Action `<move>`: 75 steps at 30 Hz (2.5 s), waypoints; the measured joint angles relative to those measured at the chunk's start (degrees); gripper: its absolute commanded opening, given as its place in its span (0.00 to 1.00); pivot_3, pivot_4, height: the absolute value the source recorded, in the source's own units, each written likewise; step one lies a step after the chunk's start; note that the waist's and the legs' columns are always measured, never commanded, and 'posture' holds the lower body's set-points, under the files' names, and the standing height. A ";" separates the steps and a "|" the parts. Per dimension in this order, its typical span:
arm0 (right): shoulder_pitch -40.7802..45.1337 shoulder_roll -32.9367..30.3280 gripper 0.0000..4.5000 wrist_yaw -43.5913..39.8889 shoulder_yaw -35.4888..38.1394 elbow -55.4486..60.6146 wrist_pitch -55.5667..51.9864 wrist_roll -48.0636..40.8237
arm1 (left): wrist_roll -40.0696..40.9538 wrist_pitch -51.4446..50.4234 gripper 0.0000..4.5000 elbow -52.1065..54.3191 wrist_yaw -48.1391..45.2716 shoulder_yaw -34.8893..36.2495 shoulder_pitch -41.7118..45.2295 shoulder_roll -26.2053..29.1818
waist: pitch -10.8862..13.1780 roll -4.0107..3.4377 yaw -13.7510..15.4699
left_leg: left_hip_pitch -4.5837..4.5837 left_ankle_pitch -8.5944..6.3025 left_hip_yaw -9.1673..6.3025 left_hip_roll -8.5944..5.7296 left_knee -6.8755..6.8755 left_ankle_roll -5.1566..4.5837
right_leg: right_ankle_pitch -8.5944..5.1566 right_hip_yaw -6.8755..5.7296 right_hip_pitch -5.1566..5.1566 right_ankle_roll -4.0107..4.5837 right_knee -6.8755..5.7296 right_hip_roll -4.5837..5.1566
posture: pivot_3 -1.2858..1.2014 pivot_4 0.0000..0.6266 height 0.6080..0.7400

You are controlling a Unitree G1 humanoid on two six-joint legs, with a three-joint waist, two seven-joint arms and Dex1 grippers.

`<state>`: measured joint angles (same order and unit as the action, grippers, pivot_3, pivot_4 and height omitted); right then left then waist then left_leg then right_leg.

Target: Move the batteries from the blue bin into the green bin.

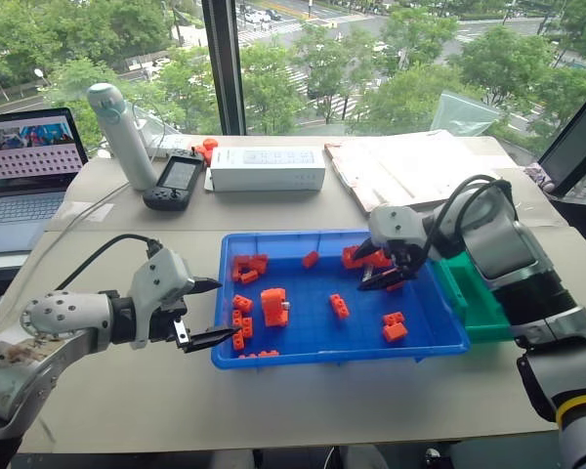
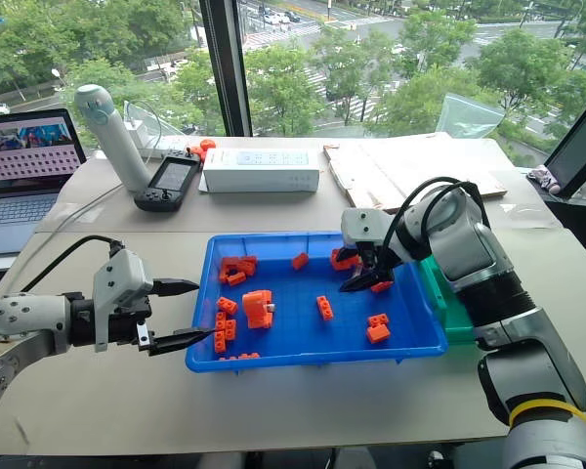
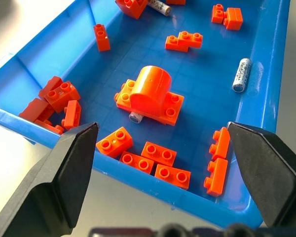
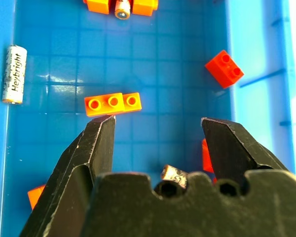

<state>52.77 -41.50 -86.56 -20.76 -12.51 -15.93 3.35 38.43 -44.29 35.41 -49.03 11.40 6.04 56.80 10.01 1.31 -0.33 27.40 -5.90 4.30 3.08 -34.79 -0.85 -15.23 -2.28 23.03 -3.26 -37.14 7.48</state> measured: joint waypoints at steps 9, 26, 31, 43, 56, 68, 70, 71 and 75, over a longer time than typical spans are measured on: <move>-1.50 0.55 0.73 6.75 -4.02 -6.19 7.95 6.98 | -0.01 0.00 1.00 0.10 0.14 0.15 -0.47 0.03 | 0.00 0.00 -0.11 | 0.00 0.00 0.00 0.00 0.00 0.00 | 0.00 0.00 0.02 0.00 0.00 0.00 | 0.52 0.24 1.00; 12.75 6.29 0.58 12.11 -12.32 -32.58 40.97 19.91 | -0.07 -0.01 1.00 0.40 0.87 0.36 -0.64 0.05 | 0.01 -0.01 -0.47 | -0.01 0.03 0.00 -0.01 0.05 0.03 | 0.00 0.00 0.01 0.00 0.00 -0.01 | 0.52 0.24 1.00; 14.07 7.99 0.18 10.46 -13.32 -37.66 45.44 21.02 | 0.02 -0.14 1.00 1.91 1.69 0.96 -2.34 -0.06 | 0.01 -0.02 -0.53 | -0.01 0.05 -0.01 -0.01 0.07 0.05 | 0.00 0.00 0.00 0.00 -0.01 -0.02 | 0.52 0.24 1.00; 13.60 13.61 0.05 1.81 -5.46 -38.54 42.87 8.71 | 0.08 -0.32 1.00 2.50 2.81 1.02 -2.69 -0.17 | 0.02 -0.04 -0.83 | -0.08 0.07 -0.04 0.05 0.09 0.08 | 0.01 0.01 -0.32 0.02 -0.06 -0.08 | 0.52 0.24 1.00; 9.13 -8.30 0.05 -1.97 8.88 -8.81 5.85 -6.68 | 2.13 0.43 1.00 -3.62 0.43 -1.59 9.97 -4.32 | 0.14 -0.16 1.75 | -0.01 0.03 -0.07 -0.03 -0.02 0.11 | 0.02 -0.03 -0.11 -0.01 0.07 -0.04 | 0.52 0.24 1.00; -9.60 -25.33 0.28 -0.02 12.64 -1.73 -4.89 -4.49 | 1.94 0.82 1.00 -8.62 -2.86 -6.62 16.61 -6.92 | 0.14 -0.17 0.10 | -0.06 0.11 0.00 0.01 -0.03 -0.16 | -0.01 0.07 -0.37 0.01 0.00 -0.06 | 0.52 0.24 1.00; -12.80 -25.26 0.41 1.98 12.48 -1.41 -4.96 -3.84 | 1.94 0.83 1.00 -9.11 -3.06 -6.72 16.76 -7.05 | 0.15 -0.18 0.17 | -0.05 0.06 0.00 -0.01 -0.07 -0.11 | -0.01 0.10 -0.36 -0.01 0.02 -0.05 | 0.52 0.24 1.00; -13.48 -25.26 0.49 2.79 12.42 -1.41 -4.96 -3.48 | 1.94 0.83 1.00 -9.15 -3.15 -6.72 16.77 -7.05 | 0.15 -0.20 0.18 | -0.05 0.02 0.01 -0.01 -0.09 -0.03 | 0.00 0.11 -0.36 -0.02 0.02 -0.05 | 0.52 0.24 1.00; -12.57 -25.14 0.79 4.48 12.42 -1.04 -4.95 -3.37 | 1.99 0.81 1.00 -9.07 -3.29 -6.63 16.66 -7.00 | 0.17 -0.23 0.10 | -0.05 0.01 0.00 0.00 -0.09 -0.02 | 0.01 0.12 -0.35 -0.02 0.02 -0.06 | 0.52 0.24 1.00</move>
<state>40.21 -66.65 -82.08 -8.34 -13.54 -20.88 -0.02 40.42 -43.48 26.34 -52.32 4.77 22.70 49.80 10.18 1.09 -0.23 27.34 -5.89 4.30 3.08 -34.88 -0.87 -15.22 -2.16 22.68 -3.28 -37.12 7.42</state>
